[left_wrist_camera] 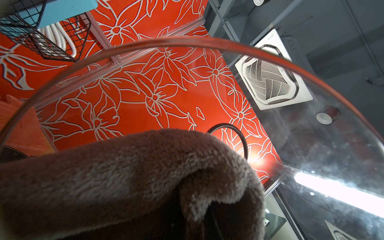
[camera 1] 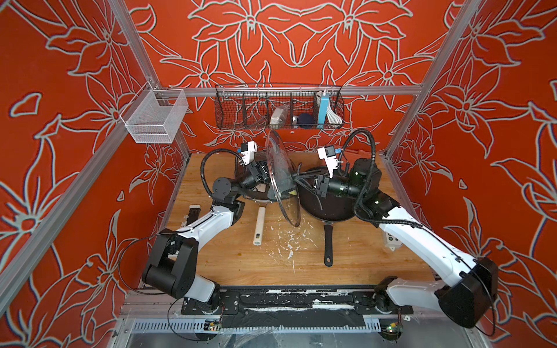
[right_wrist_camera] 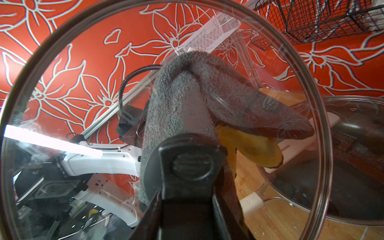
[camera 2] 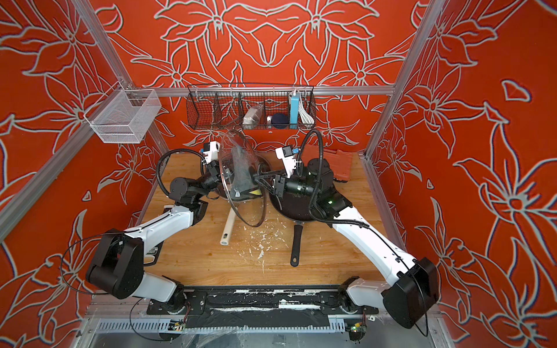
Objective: Wipe the pot lid with a cloth
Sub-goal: Wipe the pot lid.
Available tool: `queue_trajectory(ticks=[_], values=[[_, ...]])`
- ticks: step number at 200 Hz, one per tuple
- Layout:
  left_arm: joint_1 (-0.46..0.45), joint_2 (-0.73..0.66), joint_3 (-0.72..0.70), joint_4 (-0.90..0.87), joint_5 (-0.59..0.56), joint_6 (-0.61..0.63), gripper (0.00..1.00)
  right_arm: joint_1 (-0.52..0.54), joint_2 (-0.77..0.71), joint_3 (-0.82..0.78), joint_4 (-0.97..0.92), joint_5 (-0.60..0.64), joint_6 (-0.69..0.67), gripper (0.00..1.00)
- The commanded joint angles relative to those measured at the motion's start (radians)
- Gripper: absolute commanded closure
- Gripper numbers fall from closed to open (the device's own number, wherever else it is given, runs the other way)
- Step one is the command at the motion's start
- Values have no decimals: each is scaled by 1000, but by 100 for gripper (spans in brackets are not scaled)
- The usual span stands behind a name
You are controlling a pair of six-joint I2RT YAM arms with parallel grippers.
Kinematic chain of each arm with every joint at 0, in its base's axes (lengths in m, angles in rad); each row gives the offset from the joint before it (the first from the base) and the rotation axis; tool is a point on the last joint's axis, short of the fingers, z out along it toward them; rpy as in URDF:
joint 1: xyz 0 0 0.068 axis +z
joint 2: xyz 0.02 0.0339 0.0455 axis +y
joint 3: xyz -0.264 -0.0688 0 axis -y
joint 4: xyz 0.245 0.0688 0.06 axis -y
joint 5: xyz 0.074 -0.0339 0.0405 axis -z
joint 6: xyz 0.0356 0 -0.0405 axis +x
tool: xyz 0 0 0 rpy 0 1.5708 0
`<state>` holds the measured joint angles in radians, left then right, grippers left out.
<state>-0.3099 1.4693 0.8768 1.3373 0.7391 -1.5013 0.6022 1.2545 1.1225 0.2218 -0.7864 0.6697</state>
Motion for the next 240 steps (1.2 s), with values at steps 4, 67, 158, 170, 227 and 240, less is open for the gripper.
queue_trajectory(ticks=[4,67,158,170,227,240], values=[[-29,7,5,-44,40,68,100,31,-16,84,272,-118,61,100],[-30,-17,21,-380,57,345,100,32,-58,182,22,-79,-78,100],[85,-249,165,-1073,11,792,100,-84,-152,402,-792,123,-590,100],[95,-266,211,-1188,0,868,100,-93,-144,436,-888,141,-661,100],[101,-263,491,-1736,-56,1218,100,-93,-63,490,-1276,320,-1037,100],[103,-243,560,-1849,-56,1289,100,-94,-67,448,-1278,363,-1114,100]])
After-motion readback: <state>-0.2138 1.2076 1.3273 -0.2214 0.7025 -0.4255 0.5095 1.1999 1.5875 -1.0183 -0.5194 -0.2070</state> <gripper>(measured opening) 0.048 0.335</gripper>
